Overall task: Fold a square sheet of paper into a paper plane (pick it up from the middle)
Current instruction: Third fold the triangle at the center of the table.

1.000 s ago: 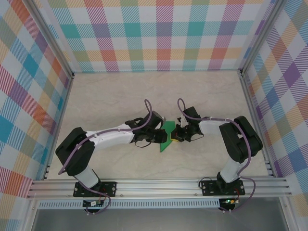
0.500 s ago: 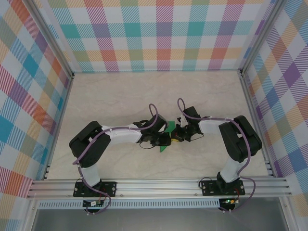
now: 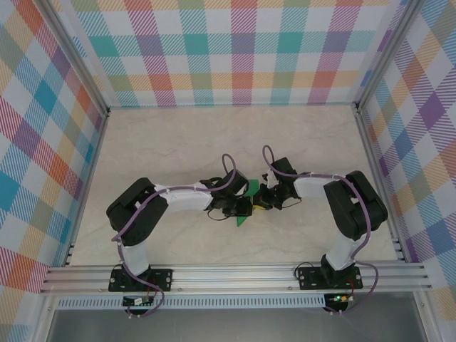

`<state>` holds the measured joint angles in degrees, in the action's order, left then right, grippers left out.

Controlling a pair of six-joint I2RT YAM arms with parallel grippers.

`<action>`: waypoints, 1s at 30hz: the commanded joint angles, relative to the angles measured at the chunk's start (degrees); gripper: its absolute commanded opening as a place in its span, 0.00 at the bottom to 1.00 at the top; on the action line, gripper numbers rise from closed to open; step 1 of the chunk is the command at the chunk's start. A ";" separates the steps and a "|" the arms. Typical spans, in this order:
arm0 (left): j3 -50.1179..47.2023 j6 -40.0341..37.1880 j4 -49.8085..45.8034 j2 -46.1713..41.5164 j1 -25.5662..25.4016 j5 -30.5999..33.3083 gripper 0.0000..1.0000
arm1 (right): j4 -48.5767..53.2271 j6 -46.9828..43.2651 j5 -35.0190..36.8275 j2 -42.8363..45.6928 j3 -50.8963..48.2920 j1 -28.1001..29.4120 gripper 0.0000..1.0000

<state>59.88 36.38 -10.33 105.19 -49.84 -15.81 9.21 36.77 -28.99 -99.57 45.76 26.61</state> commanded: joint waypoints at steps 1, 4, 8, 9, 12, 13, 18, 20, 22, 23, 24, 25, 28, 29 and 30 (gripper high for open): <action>0.67 -1.52 -3.72 1.07 -0.45 1.97 0.14 | 3.70 -1.48 6.04 -3.02 -0.85 0.28 0.05; 0.23 -2.26 -5.05 1.29 -0.44 3.09 0.14 | 4.03 -1.54 6.22 -2.96 -0.93 0.28 0.05; -0.70 -3.15 -7.16 0.82 -0.44 5.23 0.13 | 4.32 -1.66 6.43 -2.94 -0.90 0.28 0.05; -0.77 -3.38 -7.32 0.60 -0.43 5.55 0.13 | 4.32 -1.62 6.41 -3.00 -0.86 0.28 0.05; -0.73 -4.03 -7.04 -0.11 -0.47 5.02 0.13 | 4.37 -1.60 6.49 -3.02 -0.89 0.31 0.05; -0.40 -4.35 -7.16 -0.33 -0.50 4.39 0.14 | 4.41 -1.49 6.58 -3.00 -0.90 0.35 0.05; 0.31 -4.48 -6.11 -2.89 -0.75 1.40 0.16 | 4.52 -1.36 6.58 -2.96 -0.81 0.29 0.05; 0.72 -4.07 -3.91 -3.91 -0.71 0.06 0.17 | 4.56 -1.33 6.65 -2.92 -0.74 0.29 0.05; 1.18 -3.65 -2.89 -4.16 -0.75 -2.31 0.18 | 4.59 -1.34 6.60 -2.96 -0.75 0.29 0.05; 1.53 -3.44 -2.69 -3.96 -0.80 -3.62 0.18 | 4.58 -1.31 6.58 -3.01 -0.71 0.28 0.05; 1.79 -3.32 -2.32 -3.62 -0.86 -4.77 0.18 | 4.64 -1.35 6.58 -3.00 -0.72 0.28 0.05; 1.92 -3.25 -1.65 -3.04 -0.89 -6.43 0.18 | 4.60 -1.35 6.64 -3.00 -0.71 0.33 0.05; 2.47 -2.90 -1.54 -1.08 -1.03 -8.13 0.18 | 4.73 -1.51 6.76 -3.01 -0.82 0.28 0.05; 2.44 -2.94 -1.84 -0.36 -1.05 -7.48 0.18 | 4.70 -1.38 6.76 -3.02 -0.87 0.28 0.05; 2.52 -2.93 -2.24 0.13 -1.00 -6.82 0.18 | 4.67 -1.37 6.76 -3.01 -0.89 0.28 0.05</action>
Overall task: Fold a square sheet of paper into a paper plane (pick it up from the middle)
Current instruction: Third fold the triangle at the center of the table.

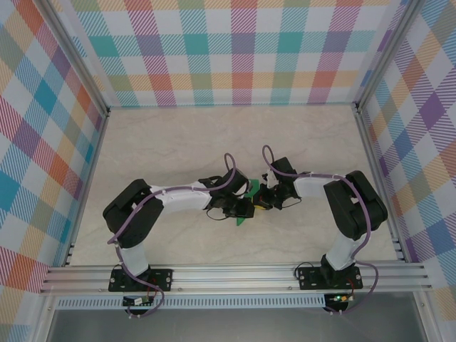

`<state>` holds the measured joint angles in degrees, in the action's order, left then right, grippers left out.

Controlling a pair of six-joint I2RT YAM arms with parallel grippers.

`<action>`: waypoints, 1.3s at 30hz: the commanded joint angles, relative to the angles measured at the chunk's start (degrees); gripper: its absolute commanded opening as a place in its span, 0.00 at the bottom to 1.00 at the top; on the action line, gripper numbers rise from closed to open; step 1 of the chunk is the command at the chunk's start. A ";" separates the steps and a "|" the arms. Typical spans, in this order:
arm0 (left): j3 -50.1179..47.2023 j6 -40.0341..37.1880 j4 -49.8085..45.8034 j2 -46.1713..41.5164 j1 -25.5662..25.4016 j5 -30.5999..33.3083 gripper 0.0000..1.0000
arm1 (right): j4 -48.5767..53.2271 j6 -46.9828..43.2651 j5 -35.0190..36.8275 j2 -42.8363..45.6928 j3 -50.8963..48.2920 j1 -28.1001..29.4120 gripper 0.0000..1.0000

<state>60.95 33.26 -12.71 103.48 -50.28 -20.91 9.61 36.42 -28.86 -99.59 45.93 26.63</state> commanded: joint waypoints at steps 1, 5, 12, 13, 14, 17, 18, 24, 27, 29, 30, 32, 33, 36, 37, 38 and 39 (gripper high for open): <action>1.62 0.15 -0.37 2.30 -0.60 -0.95 0.17 | 4.20 -0.97 6.63 -2.99 -1.17 0.26 0.05; 1.89 -0.85 -2.75 3.56 -0.59 3.28 0.16 | 4.36 -1.24 6.71 -2.89 -1.25 0.26 0.05; 0.12 -1.35 -5.91 3.89 -0.58 5.37 0.15 | 4.93 -1.62 6.89 -3.21 -0.99 0.26 0.05; -0.36 -1.28 -5.71 3.70 -0.52 5.37 0.14 | 4.90 -1.53 6.97 -3.23 -1.03 0.31 0.05; -0.73 -1.26 -5.75 3.58 -0.55 5.50 0.14 | 4.88 -1.57 6.98 -3.15 -1.11 0.26 0.05; -2.02 -1.38 -5.70 3.07 -0.53 5.23 0.14 | 5.09 -1.66 7.30 -3.24 -1.10 0.26 0.05; -2.62 -1.33 -5.23 2.76 -0.52 4.78 0.14 | 5.29 -1.85 7.33 -3.29 -1.06 0.26 0.05; -5.67 -0.88 -0.62 1.51 0.22 -0.29 0.14 | 6.52 -2.67 8.38 -3.83 -0.52 0.26 0.05; -7.12 0.05 1.77 1.04 1.20 -3.04 0.14 | 6.87 -2.85 8.90 -3.84 -0.33 0.26 0.04; -7.57 0.28 2.42 1.05 1.99 -4.27 0.15 | 7.14 -3.03 9.13 -3.90 -0.15 0.31 0.05; -7.43 0.17 2.32 1.23 2.06 -4.69 0.15 | 7.19 -3.03 9.17 -3.99 -0.17 0.26 0.05; -7.26 -0.02 1.29 1.20 2.24 -4.91 0.15 | 7.46 -3.11 9.34 -4.05 0.02 0.26 0.04; -7.48 0.04 1.41 1.05 2.19 -5.22 0.15 | 7.53 -3.11 9.43 -4.05 -0.01 0.26 0.04; -7.64 -0.37 0.01 0.34 2.33 -4.72 0.16 | 7.81 -3.13 9.87 -3.92 0.07 0.26 0.04; -7.66 -0.53 -0.32 0.17 2.26 -4.91 0.16 | 7.86 -3.16 9.96 -3.85 0.04 0.26 0.04; -7.68 -0.57 -0.76 0.02 2.29 -5.02 0.16 | 7.98 -3.18 10.05 -3.81 0.06 0.25 0.04; -7.69 -0.63 -1.12 -0.14 2.29 -5.02 0.17 | 8.13 -3.15 10.14 -3.84 0.06 0.26 0.04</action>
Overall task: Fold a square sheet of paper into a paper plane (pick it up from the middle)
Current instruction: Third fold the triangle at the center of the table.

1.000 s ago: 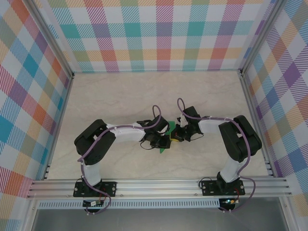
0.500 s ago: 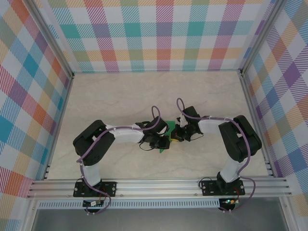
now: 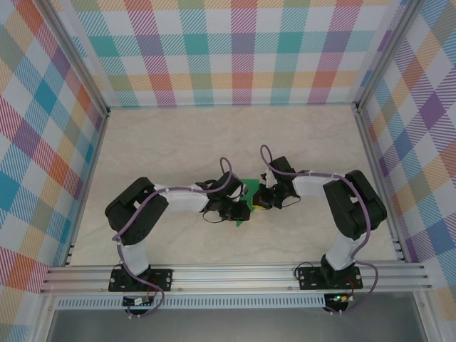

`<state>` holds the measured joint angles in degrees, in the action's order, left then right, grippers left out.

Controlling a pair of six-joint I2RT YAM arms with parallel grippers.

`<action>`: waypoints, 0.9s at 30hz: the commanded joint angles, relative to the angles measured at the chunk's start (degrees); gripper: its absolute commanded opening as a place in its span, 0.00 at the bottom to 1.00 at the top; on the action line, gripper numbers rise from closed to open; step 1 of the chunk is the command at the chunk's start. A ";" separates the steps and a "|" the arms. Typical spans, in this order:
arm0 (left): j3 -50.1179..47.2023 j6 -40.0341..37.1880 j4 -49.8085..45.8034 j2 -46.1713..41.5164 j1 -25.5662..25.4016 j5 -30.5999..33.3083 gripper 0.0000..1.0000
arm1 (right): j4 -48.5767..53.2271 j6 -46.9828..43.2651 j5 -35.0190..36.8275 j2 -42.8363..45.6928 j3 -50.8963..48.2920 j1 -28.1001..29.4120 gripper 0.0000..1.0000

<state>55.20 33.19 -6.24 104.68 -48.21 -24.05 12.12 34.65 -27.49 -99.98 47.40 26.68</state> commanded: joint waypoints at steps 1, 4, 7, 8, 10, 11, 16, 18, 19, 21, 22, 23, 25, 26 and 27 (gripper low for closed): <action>-2.18 -0.75 -7.81 -1.55 0.21 -1.96 0.17 | 5.63 -1.39 8.81 -3.46 -1.29 0.22 0.04; -3.02 -1.13 -8.52 -2.28 0.18 -1.56 0.16 | 5.99 -1.34 9.25 -3.29 -1.24 0.26 0.04; -3.45 -1.06 -9.06 -2.30 0.18 -1.22 0.17 | 6.07 -1.38 9.29 -3.28 -1.28 0.22 0.04; -3.61 -1.15 -9.21 -2.29 0.17 -0.71 0.17 | 6.22 -1.49 9.36 -3.29 -1.25 0.22 0.04; -3.87 -1.18 -9.22 -2.37 0.13 -0.38 0.17 | 6.07 -1.34 9.38 -3.20 -1.34 0.22 0.04; -3.92 -1.29 -11.10 -2.39 0.17 -0.24 0.16 | 6.05 -1.31 9.38 -3.21 -1.42 0.22 0.04; -4.79 -1.51 -12.14 -3.49 0.25 0.08 0.16 | 5.84 -1.23 9.38 -3.38 -1.64 0.22 0.04; -5.70 -1.53 -11.19 -4.29 0.37 -0.51 0.16 | 5.54 -1.19 9.38 -3.62 -1.82 0.23 0.04; -6.24 -1.46 -10.56 -4.57 0.37 -1.00 0.17 | 5.42 -1.19 9.30 -3.76 -1.87 0.22 0.04; -6.59 -1.37 -10.48 -4.89 0.55 -1.26 0.17 | 5.28 -1.22 9.20 -3.97 -1.94 0.22 0.04; -6.90 -1.16 -10.29 -4.97 0.64 -1.26 0.17 | 5.26 -1.25 9.07 -4.14 -1.93 0.22 0.04; -6.98 -1.09 -10.20 -5.04 0.77 -1.39 0.16 | 5.04 -1.17 8.96 -4.24 -1.92 0.16 0.04; -6.99 -0.90 -10.63 -5.27 1.12 -1.69 0.16 | 5.05 -1.25 8.93 -4.26 -1.87 0.22 0.04; -6.92 -0.92 -10.93 -5.61 1.20 -1.81 0.16 | 4.95 -1.19 8.89 -4.21 -1.95 0.22 0.04; -6.74 -0.99 -11.36 -5.78 1.33 -1.87 0.16 | 4.94 -1.24 8.86 -4.24 -1.95 0.22 0.04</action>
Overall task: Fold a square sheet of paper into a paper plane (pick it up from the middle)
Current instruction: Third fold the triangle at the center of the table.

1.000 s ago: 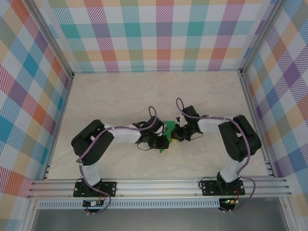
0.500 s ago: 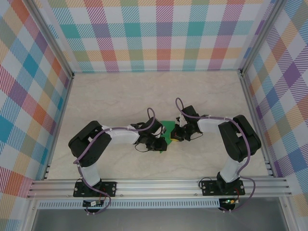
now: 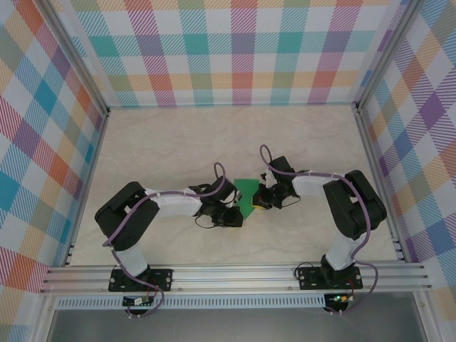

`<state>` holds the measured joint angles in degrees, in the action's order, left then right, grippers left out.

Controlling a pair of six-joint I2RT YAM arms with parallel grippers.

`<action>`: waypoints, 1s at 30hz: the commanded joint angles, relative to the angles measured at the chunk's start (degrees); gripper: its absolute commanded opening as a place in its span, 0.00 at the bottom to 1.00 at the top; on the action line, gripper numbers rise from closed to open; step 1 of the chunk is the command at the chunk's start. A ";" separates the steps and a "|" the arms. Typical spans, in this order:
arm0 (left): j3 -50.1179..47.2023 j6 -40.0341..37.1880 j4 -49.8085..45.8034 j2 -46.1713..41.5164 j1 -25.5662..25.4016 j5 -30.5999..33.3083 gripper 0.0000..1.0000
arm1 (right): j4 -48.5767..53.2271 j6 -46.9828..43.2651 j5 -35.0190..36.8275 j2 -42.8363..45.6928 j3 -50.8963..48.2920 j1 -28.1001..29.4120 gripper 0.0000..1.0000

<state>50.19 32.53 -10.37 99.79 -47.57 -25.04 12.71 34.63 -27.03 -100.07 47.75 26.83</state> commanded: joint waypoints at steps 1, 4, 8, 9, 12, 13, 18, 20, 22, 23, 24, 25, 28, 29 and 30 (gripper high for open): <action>-1.61 -0.38 -7.55 -1.28 0.70 -0.96 0.17 | 4.29 -1.16 8.39 -4.15 -2.30 0.11 0.04; -1.05 -0.34 -8.32 -2.67 0.75 -1.04 0.17 | 4.33 -1.15 8.33 -4.11 -2.30 0.05 0.04; 0.87 -1.09 -9.50 -6.00 0.85 -1.59 0.18 | 4.24 -1.13 8.20 -4.02 -2.26 0.07 0.05; 1.23 -1.11 -9.34 -6.75 0.83 -1.62 0.18 | 4.08 -1.13 8.05 -4.09 -2.28 0.07 0.05; 3.51 -0.91 -8.58 -8.19 0.94 -0.16 0.18 | 4.18 -1.06 8.06 -4.14 -1.90 0.07 0.05; 4.29 -0.55 -7.91 -8.14 0.92 0.75 0.18 | 4.24 -1.05 8.04 -4.10 -1.87 0.11 0.05; 8.24 1.10 -3.79 -2.24 0.99 1.50 0.18 | 4.08 -0.60 7.95 -4.13 -1.60 0.07 0.05; 9.02 1.61 -3.29 0.67 0.94 2.16 0.18 | 3.97 -0.48 7.78 -3.93 -1.73 0.07 0.05; 9.47 1.37 -3.96 2.80 0.93 3.22 0.16 | 4.30 -0.47 7.78 -3.82 -1.52 0.07 0.05; 9.31 1.22 -4.04 3.62 0.97 3.64 0.16 | 4.27 -0.50 7.78 -3.74 -1.51 0.11 0.05; 9.07 1.29 -4.28 4.23 0.94 4.22 0.16 | 4.29 -0.44 7.78 -3.57 -1.51 0.07 0.06; 8.84 1.13 -4.56 4.95 0.94 4.46 0.15 | 4.14 -0.39 7.49 -3.42 -1.39 0.07 0.06; 7.91 0.87 -7.47 5.84 0.98 6.59 0.13 | 4.66 -0.58 6.47 -2.82 -0.45 0.08 0.06; 7.05 0.72 -7.54 5.65 0.96 7.01 0.13 | 4.77 -0.62 6.12 -2.18 -0.21 0.07 0.07; 6.54 0.50 -7.77 5.45 0.92 7.65 0.13 | 4.76 -0.63 5.58 -1.62 0.12 0.07 0.07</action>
<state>58.63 33.41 -13.85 105.25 -47.22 -20.62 13.28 34.68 -27.07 -100.16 48.25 26.85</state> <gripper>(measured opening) 0.129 0.071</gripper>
